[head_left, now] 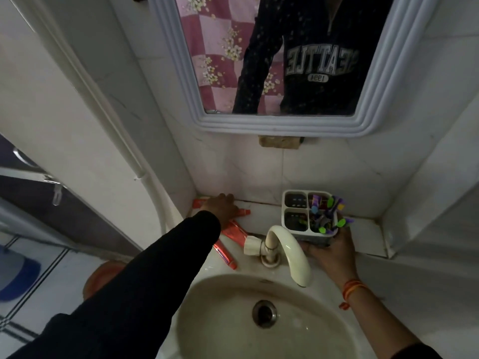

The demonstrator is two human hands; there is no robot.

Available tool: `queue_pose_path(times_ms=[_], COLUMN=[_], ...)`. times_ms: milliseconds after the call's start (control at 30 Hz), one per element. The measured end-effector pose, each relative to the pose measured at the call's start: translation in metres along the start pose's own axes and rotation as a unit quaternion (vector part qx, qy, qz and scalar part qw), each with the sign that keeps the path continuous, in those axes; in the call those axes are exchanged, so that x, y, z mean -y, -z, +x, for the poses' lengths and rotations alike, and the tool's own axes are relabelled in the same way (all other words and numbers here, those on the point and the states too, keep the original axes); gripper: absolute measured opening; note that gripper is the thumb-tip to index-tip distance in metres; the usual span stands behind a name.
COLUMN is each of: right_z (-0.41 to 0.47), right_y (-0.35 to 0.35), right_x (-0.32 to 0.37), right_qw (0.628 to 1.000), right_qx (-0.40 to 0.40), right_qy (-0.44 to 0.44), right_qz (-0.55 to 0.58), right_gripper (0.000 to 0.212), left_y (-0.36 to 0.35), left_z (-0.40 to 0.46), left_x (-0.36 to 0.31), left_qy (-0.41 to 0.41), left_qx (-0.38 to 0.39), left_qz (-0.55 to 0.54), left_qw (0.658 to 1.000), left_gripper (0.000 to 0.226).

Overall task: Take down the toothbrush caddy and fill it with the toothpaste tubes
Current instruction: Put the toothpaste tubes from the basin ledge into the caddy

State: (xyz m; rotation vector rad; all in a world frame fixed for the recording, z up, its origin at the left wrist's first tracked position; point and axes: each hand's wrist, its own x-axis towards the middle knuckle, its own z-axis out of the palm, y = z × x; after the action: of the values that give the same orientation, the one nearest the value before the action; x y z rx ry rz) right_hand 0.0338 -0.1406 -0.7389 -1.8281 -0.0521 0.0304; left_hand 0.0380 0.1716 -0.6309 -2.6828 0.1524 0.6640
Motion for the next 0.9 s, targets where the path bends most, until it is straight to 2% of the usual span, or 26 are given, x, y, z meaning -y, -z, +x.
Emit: queue_pose_path(times_ms=[100,167,233,333,400,567,633,700,800,900], right_z=[0.000,0.000,-0.002,-0.004,-0.004,-0.006,-0.006,-0.007,-0.006,-0.006], right_y=[0.000,0.000,0.000,0.000,0.000,-0.003,-0.002,-0.002,-0.001,0.000], right_x=[-0.001,0.001,0.004,0.007,0.008,0.015,0.017,0.018,0.017,0.018], right_qw=[1.000,1.000,1.000,1.000,1.000,1.000,1.000,1.000,0.999,0.999], right_qx=[0.001,-0.001,-0.003,-0.003,-0.005,0.001,0.005,0.009,0.017,0.016], right_qy=[-0.004,-0.008,-0.007,-0.007,-0.011,-0.016,-0.020,-0.026,-0.028,-0.029], right_qz=[0.002,0.001,0.000,-0.003,-0.001,-0.001,-0.001,-0.002,-0.004,-0.003], right_gripper=[0.099,0.099,0.098,0.096,0.095,0.094,0.093,0.093,0.092,0.094], left_y=[0.000,0.015,0.036,0.067,0.088,0.149,0.169,0.183,0.193,0.192], left_z=[0.002,-0.007,-0.016,-0.029,-0.040,-0.068,-0.077,-0.082,-0.077,-0.064], left_x=[0.003,0.005,0.008,0.013,0.013,0.006,-0.002,-0.014,-0.028,-0.039], left_qy=[0.000,-0.006,-0.016,-0.017,-0.012,0.001,-0.013,-0.034,-0.047,-0.045], left_qx=[-0.001,0.026,0.044,0.030,-0.001,-0.141,-0.212,-0.276,-0.308,-0.288], left_qz=[0.031,0.028,-0.032,-0.135,-0.201,-0.305,-0.323,-0.314,-0.312,-0.332], left_qw=[1.000,0.999,0.998,0.990,0.979,0.942,0.922,0.908,0.898,0.897], left_gripper=[0.076,0.072,0.059,0.033,0.025,0.017,0.012,0.019,0.031,0.033])
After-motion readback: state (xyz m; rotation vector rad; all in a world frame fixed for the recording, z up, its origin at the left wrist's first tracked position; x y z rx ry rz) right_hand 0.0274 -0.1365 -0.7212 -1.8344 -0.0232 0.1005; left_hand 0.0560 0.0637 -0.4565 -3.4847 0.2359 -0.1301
